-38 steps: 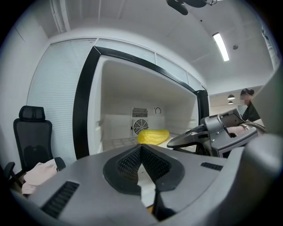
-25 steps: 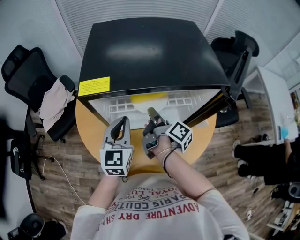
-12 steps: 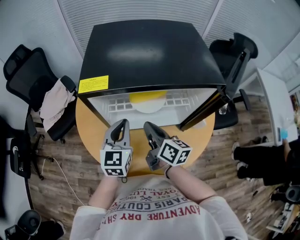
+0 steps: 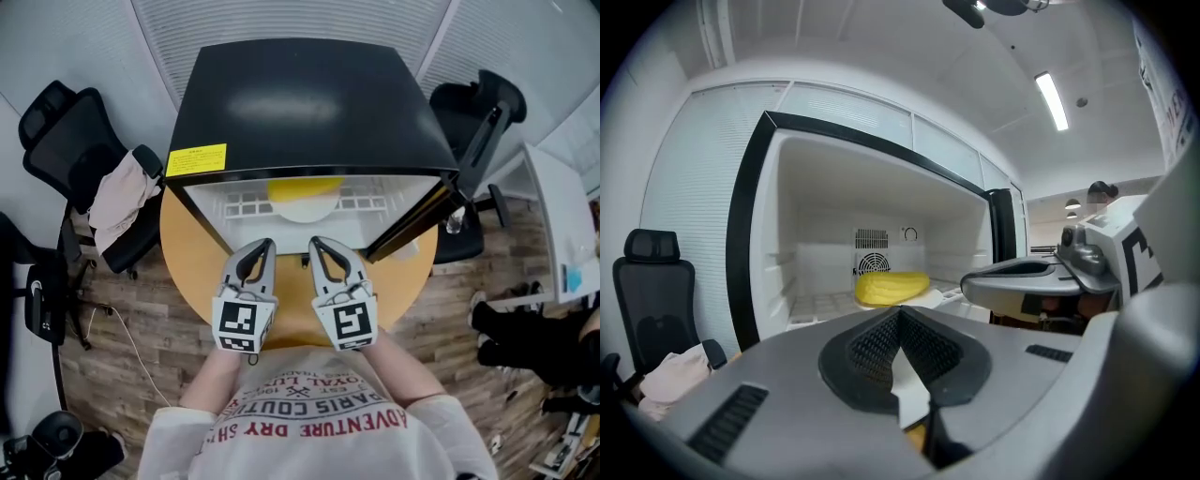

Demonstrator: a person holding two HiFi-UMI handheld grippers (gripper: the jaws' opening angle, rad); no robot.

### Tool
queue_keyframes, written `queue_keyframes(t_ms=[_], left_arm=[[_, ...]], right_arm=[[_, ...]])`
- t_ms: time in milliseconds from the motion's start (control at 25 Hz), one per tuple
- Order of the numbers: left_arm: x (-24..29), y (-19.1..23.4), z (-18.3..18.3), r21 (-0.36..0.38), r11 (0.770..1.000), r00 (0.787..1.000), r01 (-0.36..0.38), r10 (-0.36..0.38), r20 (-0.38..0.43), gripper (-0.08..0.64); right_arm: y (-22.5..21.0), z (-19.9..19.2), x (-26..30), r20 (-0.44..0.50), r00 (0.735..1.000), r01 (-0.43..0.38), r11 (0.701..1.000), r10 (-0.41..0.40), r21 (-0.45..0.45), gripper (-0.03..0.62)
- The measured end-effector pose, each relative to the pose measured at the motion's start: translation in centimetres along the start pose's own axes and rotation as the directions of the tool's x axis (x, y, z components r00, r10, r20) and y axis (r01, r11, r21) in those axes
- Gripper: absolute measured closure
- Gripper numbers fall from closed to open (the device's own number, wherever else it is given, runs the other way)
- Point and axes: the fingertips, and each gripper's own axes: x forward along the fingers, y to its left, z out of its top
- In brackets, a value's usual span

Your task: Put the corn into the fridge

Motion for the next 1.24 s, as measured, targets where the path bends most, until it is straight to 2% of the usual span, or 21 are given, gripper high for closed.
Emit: queue_keyframes(t_ms=[80,160,360,480,600,680,880,1080,1240], left_arm=[[-0.1,-0.2,0.3,0.002,1.000,1.000,0.002,-0.002,0.013,0.535],[-0.2,-0.4,0.6,0.010,1.000,1.000,0.010,-0.011,0.024,0.535],[-0.3,-0.9,1.5,0.046,0.998,0.998,0.032,-0.035,0.051,0.535],[-0.4,-1.2,1.8,0.075,0.996,0.997,0.049,-0.053,0.059,0.535],[-0.4,-1.4,1.8,0.059,0.996,0.996,0.063,-0.067,0.059,0.535],[-0.5,-1.5,1.8,0.038,0.997,0.996,0.065,-0.068,0.059,0.535],[-0.9,-1.2,1.8,0.045,0.998,0.997,0.053,-0.055,0.051,0.535],[-1.1,-0.5,2.3,-0.005,0.999,0.997,0.042,-0.042,0.061,0.535],[-1.2,-0.5,2.6,-0.003,0.999,0.997,0.040,-0.039,0.072,0.535]], right_arm=[[-0.3,0.6,-0.2,0.020,1.000,0.015,0.998,-0.014,-0.057,0.565],[-0.5,1.0,-0.4,0.036,0.999,0.021,0.997,-0.019,-0.070,0.565],[-0.6,1.5,-0.6,0.044,0.999,0.010,1.000,-0.009,-0.021,0.565],[-0.8,1.8,-0.7,0.053,0.999,0.002,0.999,-0.004,0.040,0.565],[-1.1,2.4,-0.8,0.071,0.997,-0.002,0.996,-0.004,0.087,0.565],[-1.3,2.5,-0.8,0.075,0.997,0.004,0.996,-0.010,0.084,0.565],[-1.3,2.0,-0.9,0.063,0.998,0.010,0.997,-0.015,0.077,0.565],[-1.1,1.7,-0.9,0.052,0.999,0.011,0.997,-0.015,0.077,0.565],[-1.2,1.3,-1.0,0.043,0.999,0.013,0.997,-0.017,0.081,0.565]])
